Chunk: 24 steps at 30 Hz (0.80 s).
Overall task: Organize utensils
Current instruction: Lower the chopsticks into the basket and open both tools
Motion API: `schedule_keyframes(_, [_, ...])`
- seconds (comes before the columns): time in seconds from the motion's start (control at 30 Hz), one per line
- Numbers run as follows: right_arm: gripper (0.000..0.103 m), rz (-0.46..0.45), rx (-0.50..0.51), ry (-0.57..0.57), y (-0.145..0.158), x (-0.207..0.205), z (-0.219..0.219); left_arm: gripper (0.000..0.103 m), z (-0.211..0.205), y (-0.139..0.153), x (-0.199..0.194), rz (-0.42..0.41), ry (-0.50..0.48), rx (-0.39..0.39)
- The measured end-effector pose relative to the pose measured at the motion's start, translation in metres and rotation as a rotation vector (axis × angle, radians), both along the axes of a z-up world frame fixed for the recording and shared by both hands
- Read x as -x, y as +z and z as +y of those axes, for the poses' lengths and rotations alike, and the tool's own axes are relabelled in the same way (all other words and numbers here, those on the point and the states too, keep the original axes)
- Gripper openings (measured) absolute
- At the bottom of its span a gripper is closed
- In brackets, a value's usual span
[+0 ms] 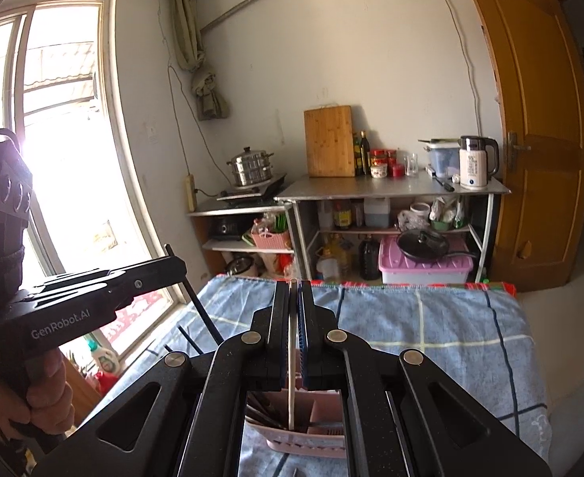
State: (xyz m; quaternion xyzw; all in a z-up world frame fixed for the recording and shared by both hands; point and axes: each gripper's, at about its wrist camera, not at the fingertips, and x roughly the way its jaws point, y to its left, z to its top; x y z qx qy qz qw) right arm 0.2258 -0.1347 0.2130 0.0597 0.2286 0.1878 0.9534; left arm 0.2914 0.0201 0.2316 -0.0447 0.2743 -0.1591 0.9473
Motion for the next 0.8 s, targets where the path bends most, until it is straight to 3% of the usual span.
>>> schedule_keyframes(0.5, [0.004, 0.1, 0.046, 0.019, -0.045, 0.007, 0.004, 0.004, 0.008, -0.056, 0.006, 0.099, 0.013, 0.01])
schedule_keyframes(0.8, [0.01, 0.106, 0.065, 0.043, -0.044, 0.023, 0.001, 0.004, 0.016, -0.053, 0.031, 0.06, 0.032, 0.001])
